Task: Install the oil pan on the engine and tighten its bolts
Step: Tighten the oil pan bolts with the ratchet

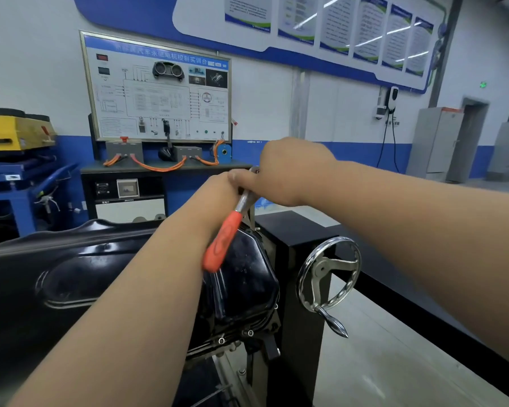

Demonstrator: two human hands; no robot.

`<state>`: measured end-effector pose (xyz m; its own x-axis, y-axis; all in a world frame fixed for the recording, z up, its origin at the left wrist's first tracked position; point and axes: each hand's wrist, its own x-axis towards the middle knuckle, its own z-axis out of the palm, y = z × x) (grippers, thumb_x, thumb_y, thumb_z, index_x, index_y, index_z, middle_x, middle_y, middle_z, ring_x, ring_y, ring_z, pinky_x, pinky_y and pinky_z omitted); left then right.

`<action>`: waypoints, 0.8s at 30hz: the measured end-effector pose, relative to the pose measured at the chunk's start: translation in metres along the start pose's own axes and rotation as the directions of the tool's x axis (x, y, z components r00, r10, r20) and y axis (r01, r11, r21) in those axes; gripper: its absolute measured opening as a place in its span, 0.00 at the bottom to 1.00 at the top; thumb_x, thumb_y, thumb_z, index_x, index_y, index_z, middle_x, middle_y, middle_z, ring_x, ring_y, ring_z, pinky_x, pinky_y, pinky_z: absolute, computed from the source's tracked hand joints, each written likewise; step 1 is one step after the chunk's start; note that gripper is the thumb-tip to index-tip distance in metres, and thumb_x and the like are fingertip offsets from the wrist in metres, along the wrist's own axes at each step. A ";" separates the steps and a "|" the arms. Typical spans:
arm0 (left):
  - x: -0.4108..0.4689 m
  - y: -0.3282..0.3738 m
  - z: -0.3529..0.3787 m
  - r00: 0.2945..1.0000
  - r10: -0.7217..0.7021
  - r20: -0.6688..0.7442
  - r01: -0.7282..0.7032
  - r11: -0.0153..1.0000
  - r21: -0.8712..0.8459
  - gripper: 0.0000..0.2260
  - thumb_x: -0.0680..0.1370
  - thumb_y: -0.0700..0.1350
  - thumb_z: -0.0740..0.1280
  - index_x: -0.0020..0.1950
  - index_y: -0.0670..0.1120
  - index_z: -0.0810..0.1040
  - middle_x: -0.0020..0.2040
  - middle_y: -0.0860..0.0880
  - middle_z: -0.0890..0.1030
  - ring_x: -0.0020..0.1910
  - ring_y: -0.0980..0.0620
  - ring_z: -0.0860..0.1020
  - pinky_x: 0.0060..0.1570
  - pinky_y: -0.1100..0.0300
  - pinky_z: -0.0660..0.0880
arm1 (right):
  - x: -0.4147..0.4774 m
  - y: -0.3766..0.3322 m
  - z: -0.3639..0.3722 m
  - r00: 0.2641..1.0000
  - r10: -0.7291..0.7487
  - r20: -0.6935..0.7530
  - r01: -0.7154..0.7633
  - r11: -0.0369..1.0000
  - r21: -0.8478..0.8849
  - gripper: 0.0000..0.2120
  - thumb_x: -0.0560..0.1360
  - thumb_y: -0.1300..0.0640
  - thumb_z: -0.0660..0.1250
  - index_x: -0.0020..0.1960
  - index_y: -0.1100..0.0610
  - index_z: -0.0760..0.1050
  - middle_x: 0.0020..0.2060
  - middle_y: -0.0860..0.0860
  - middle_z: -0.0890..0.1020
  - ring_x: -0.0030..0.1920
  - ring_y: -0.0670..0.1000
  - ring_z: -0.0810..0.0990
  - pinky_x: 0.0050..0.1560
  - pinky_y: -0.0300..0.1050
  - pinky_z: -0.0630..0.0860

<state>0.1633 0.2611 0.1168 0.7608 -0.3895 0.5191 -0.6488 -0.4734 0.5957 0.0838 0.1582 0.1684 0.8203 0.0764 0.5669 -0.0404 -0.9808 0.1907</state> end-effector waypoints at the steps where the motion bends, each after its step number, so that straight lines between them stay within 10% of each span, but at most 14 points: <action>1: 0.000 -0.001 0.001 1.000 -0.009 0.011 0.008 1.000 0.020 0.12 0.80 0.39 0.56 0.38 0.46 0.73 0.31 0.52 0.78 0.33 0.53 0.70 0.35 0.61 0.71 | -0.001 0.000 0.002 0.999 0.038 0.022 -0.039 0.998 0.048 0.26 0.73 0.32 0.57 0.30 0.54 0.61 0.28 0.49 0.67 0.28 0.48 0.64 0.28 0.42 0.58; 10: -0.004 -0.005 0.001 0.999 0.017 0.047 -0.021 0.996 0.084 0.10 0.82 0.50 0.56 0.44 0.53 0.74 0.39 0.60 0.76 0.38 0.61 0.74 0.34 0.68 0.66 | 0.006 0.010 -0.010 0.870 -0.483 -0.104 0.408 0.822 -0.397 0.08 0.78 0.58 0.60 0.55 0.55 0.75 0.50 0.51 0.74 0.56 0.54 0.70 0.38 0.45 0.63; 19: 0.000 -0.003 -0.006 0.998 -0.058 -0.018 0.060 0.995 0.074 0.09 0.80 0.41 0.60 0.48 0.43 0.80 0.47 0.46 0.79 0.46 0.46 0.77 0.41 0.57 0.74 | 0.004 0.006 0.001 0.999 0.039 -0.031 -0.036 0.995 0.097 0.29 0.74 0.33 0.56 0.26 0.54 0.63 0.25 0.50 0.67 0.26 0.49 0.65 0.27 0.41 0.57; 24: -0.006 -0.005 -0.007 0.993 0.093 -0.069 -0.078 0.979 0.189 0.12 0.80 0.48 0.61 0.48 0.44 0.81 0.34 0.48 0.79 0.28 0.54 0.71 0.29 0.59 0.67 | 0.006 0.013 -0.006 0.988 -0.142 -0.063 0.135 0.986 -0.102 0.20 0.75 0.40 0.62 0.37 0.56 0.72 0.35 0.51 0.74 0.38 0.51 0.70 0.30 0.42 0.62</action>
<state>0.1618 0.2715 0.1150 0.6945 -0.3759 0.6134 -0.6920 -0.5823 0.4267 0.0852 0.1473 0.1792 0.7802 0.2256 0.5835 0.0125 -0.9381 0.3460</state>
